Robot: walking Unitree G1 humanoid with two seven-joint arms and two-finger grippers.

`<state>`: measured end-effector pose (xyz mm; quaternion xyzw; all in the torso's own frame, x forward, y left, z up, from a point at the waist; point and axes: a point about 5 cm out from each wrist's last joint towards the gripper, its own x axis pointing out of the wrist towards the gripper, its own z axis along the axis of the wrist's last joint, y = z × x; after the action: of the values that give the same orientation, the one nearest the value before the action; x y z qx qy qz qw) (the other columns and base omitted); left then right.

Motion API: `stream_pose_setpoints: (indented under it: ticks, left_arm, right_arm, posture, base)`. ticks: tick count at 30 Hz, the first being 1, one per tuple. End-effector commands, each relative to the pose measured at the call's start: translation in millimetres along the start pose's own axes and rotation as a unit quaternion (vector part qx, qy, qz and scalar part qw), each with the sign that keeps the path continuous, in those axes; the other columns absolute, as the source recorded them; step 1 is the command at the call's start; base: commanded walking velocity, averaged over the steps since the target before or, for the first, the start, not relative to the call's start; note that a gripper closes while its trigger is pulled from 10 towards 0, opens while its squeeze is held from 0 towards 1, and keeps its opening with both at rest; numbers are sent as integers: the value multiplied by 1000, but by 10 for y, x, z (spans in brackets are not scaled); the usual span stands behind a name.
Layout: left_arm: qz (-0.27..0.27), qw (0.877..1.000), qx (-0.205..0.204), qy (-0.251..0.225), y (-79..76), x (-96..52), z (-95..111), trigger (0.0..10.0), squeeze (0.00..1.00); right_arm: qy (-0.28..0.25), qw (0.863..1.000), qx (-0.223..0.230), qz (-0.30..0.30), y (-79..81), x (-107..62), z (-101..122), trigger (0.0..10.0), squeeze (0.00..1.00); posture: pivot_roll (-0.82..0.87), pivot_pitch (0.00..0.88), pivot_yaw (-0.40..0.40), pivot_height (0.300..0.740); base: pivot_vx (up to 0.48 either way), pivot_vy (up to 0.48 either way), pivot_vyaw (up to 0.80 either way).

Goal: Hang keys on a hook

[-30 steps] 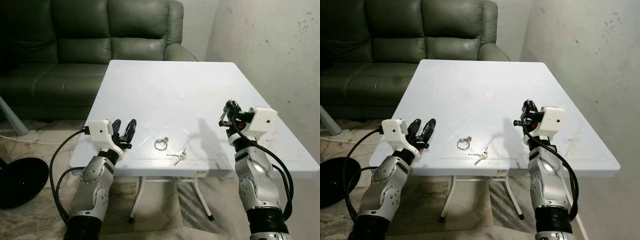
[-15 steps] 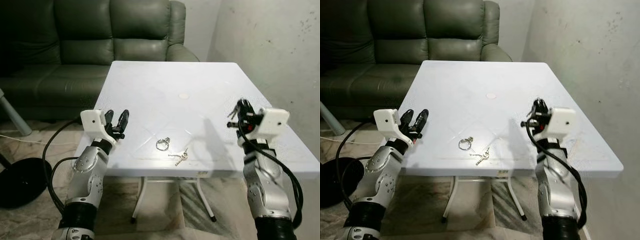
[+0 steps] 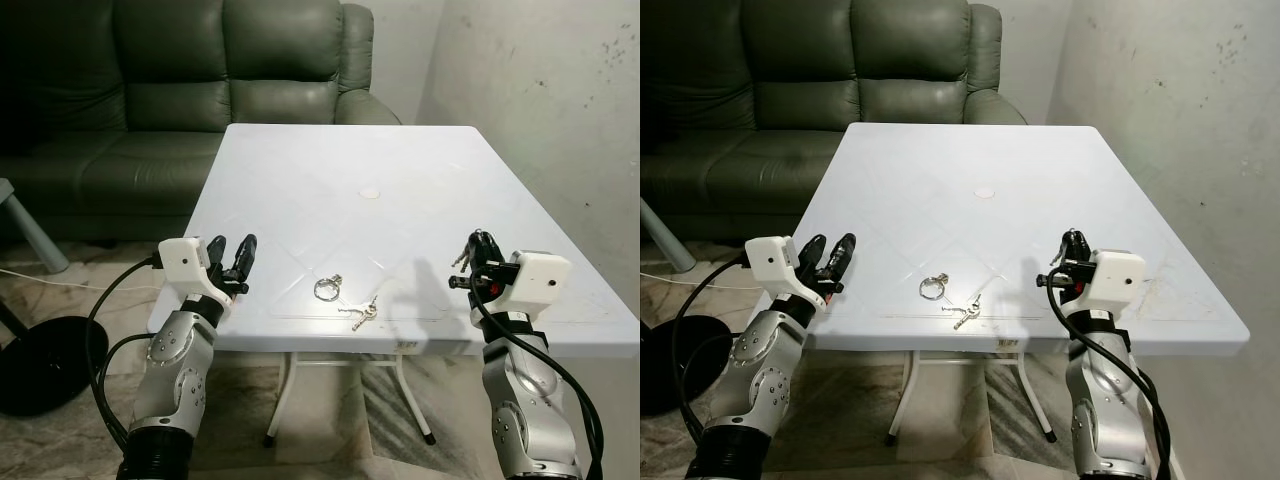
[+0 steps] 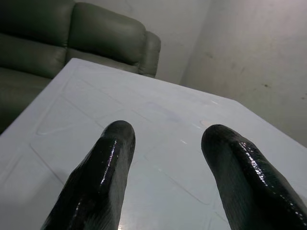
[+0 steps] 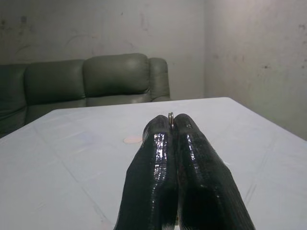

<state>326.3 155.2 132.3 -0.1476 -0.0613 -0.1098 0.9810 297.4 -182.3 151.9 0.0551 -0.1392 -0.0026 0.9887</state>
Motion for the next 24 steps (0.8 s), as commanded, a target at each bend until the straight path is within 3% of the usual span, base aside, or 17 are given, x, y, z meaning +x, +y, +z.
stream_pose_setpoints:
  ticks: [1, 17, 24]
  left_arm:
    - [-3, 1000, 9, -3, 9, 5, 42, 10000, 0]
    - [0, 1000, 1, 1, -9, 1, 17, 10000, 0]
    - [0, 1000, -1, 2, -7, 1, 11, 10000, 0]
  right_arm:
    - [-11, 1000, -1, 10, 29, 36, 72, 10000, 0]
    - [20, 1000, -7, 22, 39, 46, 0, 10000, 0]
    - [31, 999, -3, 21, 44, 54, -23, 10000, 0]
  posture:
    - [41, 0, -3, 740]
    - [45, 0, -15, 740]
    - [47, 0, -18, 740]
  base:
    - [0, 0, 0]
    - [0, 0, 0]
    - [0, 0, -780]
